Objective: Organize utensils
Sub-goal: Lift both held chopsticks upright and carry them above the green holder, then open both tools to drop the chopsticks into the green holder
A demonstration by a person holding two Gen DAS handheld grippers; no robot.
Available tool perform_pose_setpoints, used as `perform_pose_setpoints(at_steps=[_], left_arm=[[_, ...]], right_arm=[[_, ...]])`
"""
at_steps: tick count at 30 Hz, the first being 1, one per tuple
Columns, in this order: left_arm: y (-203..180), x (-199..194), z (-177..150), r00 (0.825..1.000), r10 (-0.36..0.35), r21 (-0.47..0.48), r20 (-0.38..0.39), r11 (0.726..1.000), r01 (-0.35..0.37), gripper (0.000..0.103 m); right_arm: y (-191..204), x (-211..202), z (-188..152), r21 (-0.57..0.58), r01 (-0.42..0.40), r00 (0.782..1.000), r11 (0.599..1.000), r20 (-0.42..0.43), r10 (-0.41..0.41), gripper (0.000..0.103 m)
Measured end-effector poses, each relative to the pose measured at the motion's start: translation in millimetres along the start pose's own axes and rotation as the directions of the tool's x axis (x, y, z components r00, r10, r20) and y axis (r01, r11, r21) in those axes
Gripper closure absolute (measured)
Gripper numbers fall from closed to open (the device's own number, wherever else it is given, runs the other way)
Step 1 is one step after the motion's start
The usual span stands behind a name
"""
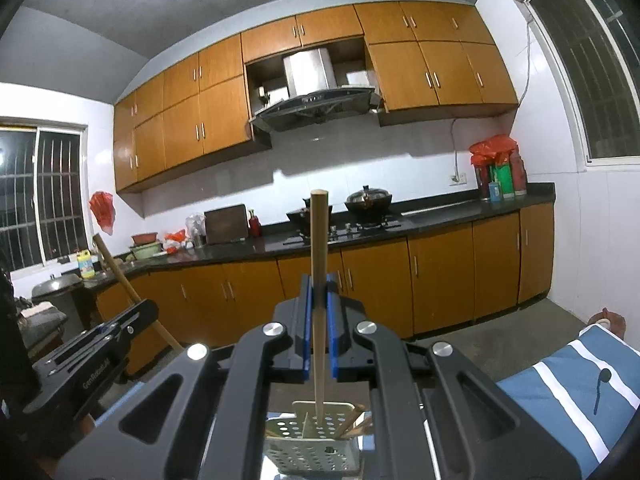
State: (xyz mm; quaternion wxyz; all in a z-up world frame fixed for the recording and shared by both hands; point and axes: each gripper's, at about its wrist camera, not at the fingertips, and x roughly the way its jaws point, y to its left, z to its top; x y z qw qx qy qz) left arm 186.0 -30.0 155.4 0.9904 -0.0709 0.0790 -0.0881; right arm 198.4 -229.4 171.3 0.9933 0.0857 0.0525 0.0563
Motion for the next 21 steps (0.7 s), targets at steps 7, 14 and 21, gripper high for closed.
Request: perform_pose_setpoints(at_steps=[7, 14, 21], left_arm=[[1, 23, -22, 0.998, -0.008, 0.001, -0.058, 1.0, 0.008, 0.095], [8, 22, -25, 0.996, -0.02, -0.018, -0.089, 1.0, 0.018, 0.091], [9, 8, -13, 0.998, -0.016, -0.024, -0.062, 1.0, 0.014, 0.074]], right_arm=[[-2, 26, -21, -0.005, 0.007, 0.998, 1.0, -0.06, -0.007, 0.095], [0, 24, -28, -0.011, 0.003, 0.998, 1.0, -0.069, -0.004, 0.087], [1, 4, -23, -0.013, 0.005, 0.999, 1.0, -0.042, -0.005, 0.081]])
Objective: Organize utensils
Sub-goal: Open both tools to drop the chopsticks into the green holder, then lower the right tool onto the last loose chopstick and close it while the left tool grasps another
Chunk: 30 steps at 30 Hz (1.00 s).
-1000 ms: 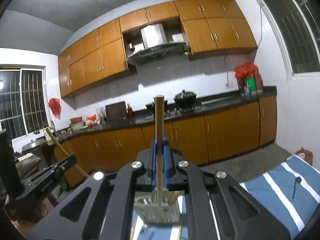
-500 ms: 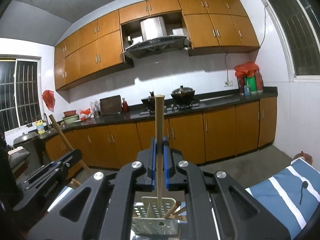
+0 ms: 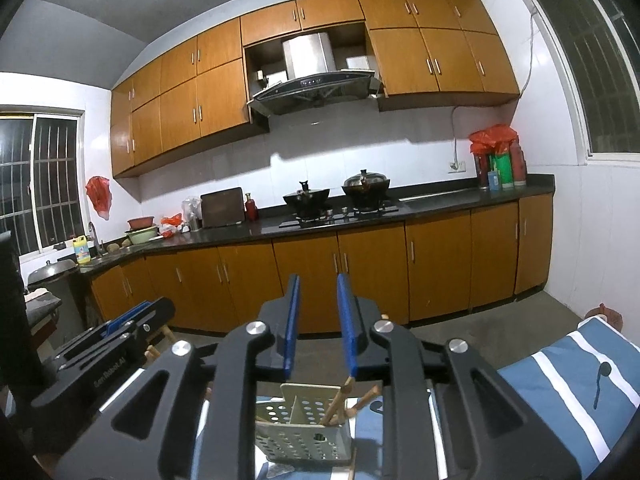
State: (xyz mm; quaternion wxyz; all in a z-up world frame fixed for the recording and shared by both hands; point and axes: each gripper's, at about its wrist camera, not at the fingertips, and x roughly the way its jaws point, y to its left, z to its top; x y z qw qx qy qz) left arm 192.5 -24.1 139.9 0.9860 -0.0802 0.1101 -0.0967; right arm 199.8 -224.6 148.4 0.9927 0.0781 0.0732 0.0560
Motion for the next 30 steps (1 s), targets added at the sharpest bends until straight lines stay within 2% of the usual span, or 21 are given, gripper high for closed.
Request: perform_pose_setpoints(at_steps=[7, 10, 13, 16, 18, 19, 22, 25, 27, 30], left_arm=[[12, -37, 6, 0.999, 0.016, -0.022, 0.035, 1.0, -0.015, 0.066], [21, -55, -2, 0.999, 0.041, -0.024, 0.027, 0.999, -0.04, 0.063], [32, -69, -25, 0.995, 0.094, -0.006, -0.011, 0.996, -0.095, 0.058], [43, -68, -60, 0.984, 0.14, 0.018, -0.109, 0.99, -0.139, 0.058], [50, -62, -82, 0.971, 0.152, 0.025, -0.185, 0.988, -0.15, 0.058], [53, -59, -98, 0.959, 0.166, 0.032, -0.232, 0.986, -0.163, 0.058], [58, -51, -132, 0.923, 0.166, 0.029, -0.347, 0.986, -0.166, 0.058], [59, -44, -160, 0.885, 0.156, 0.024, -0.438, 0.986, -0.162, 0.058], [57, -40, -173, 0.865, 0.147, 0.018, -0.48, 0.987, -0.157, 0.058], [56, -40, -187, 0.848, 0.135, 0.014, -0.513, 0.989, -0.149, 0.058]], right_arm=[[-11, -39, -8, 0.0, -0.001, 1.0, 1.0, -0.013, 0.001, 0.073], [-20, -53, -29, 0.013, 0.011, 0.998, 1.0, -0.06, -0.01, 0.071], [-33, -56, -62, 0.019, 0.042, 0.986, 0.999, -0.16, -0.038, 0.071], [-45, -50, -101, 0.036, 0.067, 0.954, 0.997, -0.294, -0.053, 0.071], [-54, -42, -137, 0.075, 0.084, 0.91, 0.994, -0.412, -0.046, 0.071], [-53, -39, -148, 0.085, 0.09, 0.894, 0.992, -0.447, -0.043, 0.071], [-49, -32, -192, 0.083, 0.092, 0.824, 0.992, -0.566, -0.029, 0.071], [-38, -28, -216, 0.09, 0.06, 0.779, 0.994, -0.627, 0.01, 0.079], [-31, -28, -223, 0.082, 0.041, 0.765, 0.996, -0.644, 0.022, 0.081], [-22, -30, -234, 0.059, 0.02, 0.755, 0.998, -0.656, 0.024, 0.082]])
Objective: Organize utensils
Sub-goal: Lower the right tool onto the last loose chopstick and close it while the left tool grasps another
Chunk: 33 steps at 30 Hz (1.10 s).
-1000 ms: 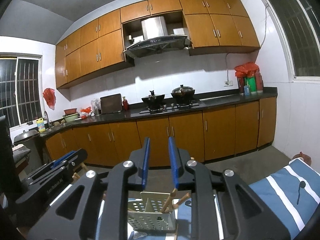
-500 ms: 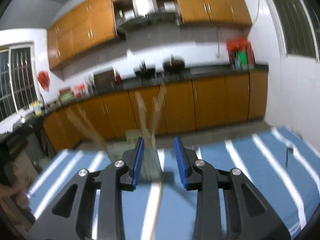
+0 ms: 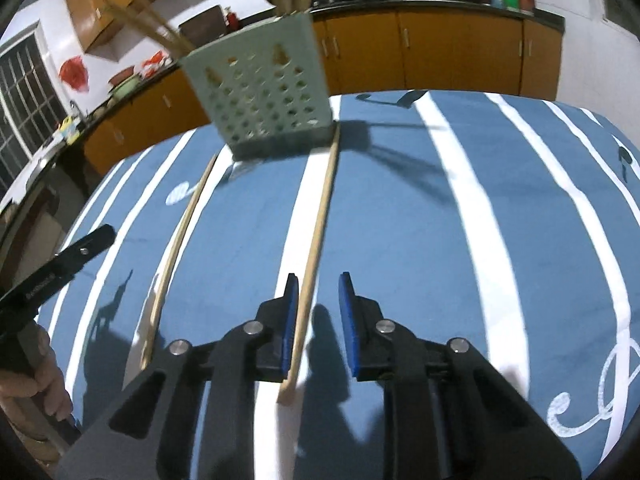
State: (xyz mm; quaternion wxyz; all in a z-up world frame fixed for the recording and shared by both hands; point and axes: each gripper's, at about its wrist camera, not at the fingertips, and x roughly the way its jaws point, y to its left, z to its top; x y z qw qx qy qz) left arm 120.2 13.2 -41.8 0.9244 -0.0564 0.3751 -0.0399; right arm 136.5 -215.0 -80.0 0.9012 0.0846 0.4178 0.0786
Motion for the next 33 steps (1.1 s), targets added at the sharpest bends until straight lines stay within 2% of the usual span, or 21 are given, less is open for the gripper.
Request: perform_pose_setpoints(at_steps=[10, 15, 25, 33], left_arm=[[-11, 10, -19, 0.998, -0.018, 0.027, -0.056, 0.999, 0.019, 0.058], [-16, 13, -23, 0.997, -0.025, 0.036, -0.072, 0.999, 0.027, 0.058], [-26, 18, -26, 0.993, -0.051, 0.052, -0.102, 0.997, 0.057, 0.066], [-35, 24, -29, 0.991, -0.056, 0.071, -0.125, 0.995, 0.065, 0.07]], right_arm=[[9, 12, -8, -0.041, 0.011, 0.999, 0.999, -0.04, -0.013, 0.088], [12, 12, -9, -0.074, 0.048, 0.998, 0.996, -0.028, -0.05, 0.093], [-13, 8, -5, 0.006, 0.116, 0.993, 0.993, -0.009, -0.116, 0.095], [-21, 6, -3, 0.031, 0.122, 0.993, 0.992, 0.0, -0.122, 0.095]])
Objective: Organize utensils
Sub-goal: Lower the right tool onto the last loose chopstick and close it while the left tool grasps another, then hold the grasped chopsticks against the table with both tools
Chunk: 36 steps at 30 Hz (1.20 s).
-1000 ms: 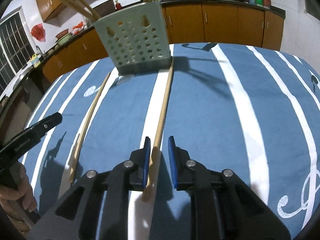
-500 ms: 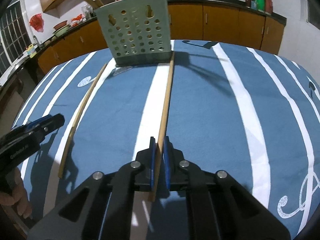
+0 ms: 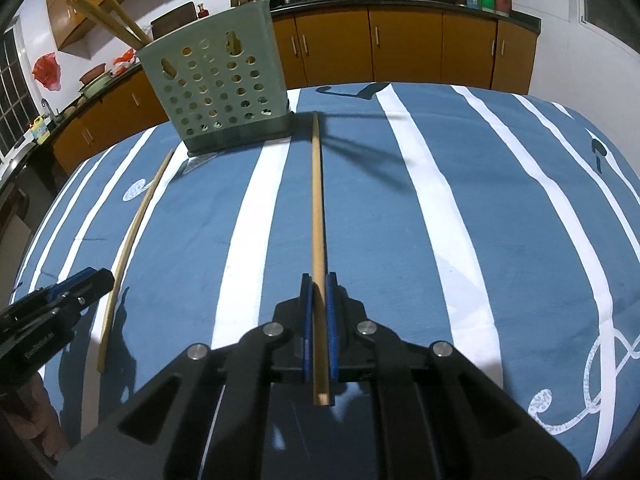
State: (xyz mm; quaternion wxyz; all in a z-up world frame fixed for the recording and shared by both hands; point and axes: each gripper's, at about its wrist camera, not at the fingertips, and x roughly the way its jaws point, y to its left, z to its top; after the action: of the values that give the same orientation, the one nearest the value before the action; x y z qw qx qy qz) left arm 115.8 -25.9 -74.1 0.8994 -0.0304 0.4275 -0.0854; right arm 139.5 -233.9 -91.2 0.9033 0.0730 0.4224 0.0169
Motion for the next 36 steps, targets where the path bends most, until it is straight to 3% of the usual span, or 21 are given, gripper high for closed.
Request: perform_pose_setpoints(at_steps=[9, 20, 36], left_arm=[[-4, 10, 2, 0.999, 0.041, 0.016, -0.01, 0.999, -0.041, 0.094], [35, 11, 12, 0.996, 0.095, -0.033, -0.001, 0.995, -0.095, 0.095], [38, 13, 14, 0.995, 0.104, -0.028, 0.003, 0.994, -0.104, 0.095]], right_arm=[[0, 0, 0, 0.004, 0.0, 1.0, 1.0, 0.002, 0.0, 0.095], [-7, 0, 2, 0.016, 0.009, 1.0, 1.0, 0.006, -0.009, 0.095], [-5, 3, 2, -0.002, 0.028, 1.0, 1.0, -0.002, -0.028, 0.094]])
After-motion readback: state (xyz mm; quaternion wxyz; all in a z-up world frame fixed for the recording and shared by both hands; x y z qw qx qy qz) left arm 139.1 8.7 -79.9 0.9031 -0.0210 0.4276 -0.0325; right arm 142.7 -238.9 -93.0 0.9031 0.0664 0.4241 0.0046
